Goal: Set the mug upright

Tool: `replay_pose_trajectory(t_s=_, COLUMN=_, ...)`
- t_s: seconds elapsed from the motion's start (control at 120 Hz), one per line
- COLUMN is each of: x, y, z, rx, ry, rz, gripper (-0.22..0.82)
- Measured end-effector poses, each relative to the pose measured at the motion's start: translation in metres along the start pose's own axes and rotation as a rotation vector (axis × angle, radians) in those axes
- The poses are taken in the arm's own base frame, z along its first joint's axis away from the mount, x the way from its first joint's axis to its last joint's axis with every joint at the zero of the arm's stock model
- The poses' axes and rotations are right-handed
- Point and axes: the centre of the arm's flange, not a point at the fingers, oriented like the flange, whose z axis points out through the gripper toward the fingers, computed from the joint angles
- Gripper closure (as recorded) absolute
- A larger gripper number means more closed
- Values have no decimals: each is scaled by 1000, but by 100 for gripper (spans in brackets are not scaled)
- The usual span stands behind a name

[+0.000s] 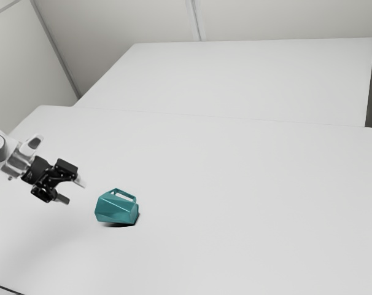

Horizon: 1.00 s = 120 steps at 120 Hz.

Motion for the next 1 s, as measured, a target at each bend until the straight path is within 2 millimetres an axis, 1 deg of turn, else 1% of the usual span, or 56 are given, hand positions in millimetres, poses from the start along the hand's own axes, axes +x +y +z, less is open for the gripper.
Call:
replay_pose_trajectory(t_s=0.092, x=3, y=-9, z=12, rx=-18, ry=-27, rz=8, gripper=2)
replay_pose_trajectory(t_s=0.258, x=7, y=-14, z=23, rx=-48, ry=-50, rz=53, gripper=2)
replay_pose_trajectory(t_s=0.425, x=17, y=-7, z=32, rx=-66, ry=-73, rz=116, gripper=2)
replay_pose_trajectory(t_s=0.558, x=19, y=-3, z=47, rx=-89, ry=-95, rz=145, gripper=2)
replay_pose_trajectory(t_s=0.833, x=21, y=6, z=65, rx=-125, ry=-105, rz=201, gripper=3)
replay_pose_trajectory(t_s=0.933, x=23, y=3, z=75, rx=-162, ry=-95, rz=180, gripper=3)
replay_pose_trajectory(t_s=1.0, x=24, y=2, z=77, rx=-187, ry=-81, rz=173, gripper=3)
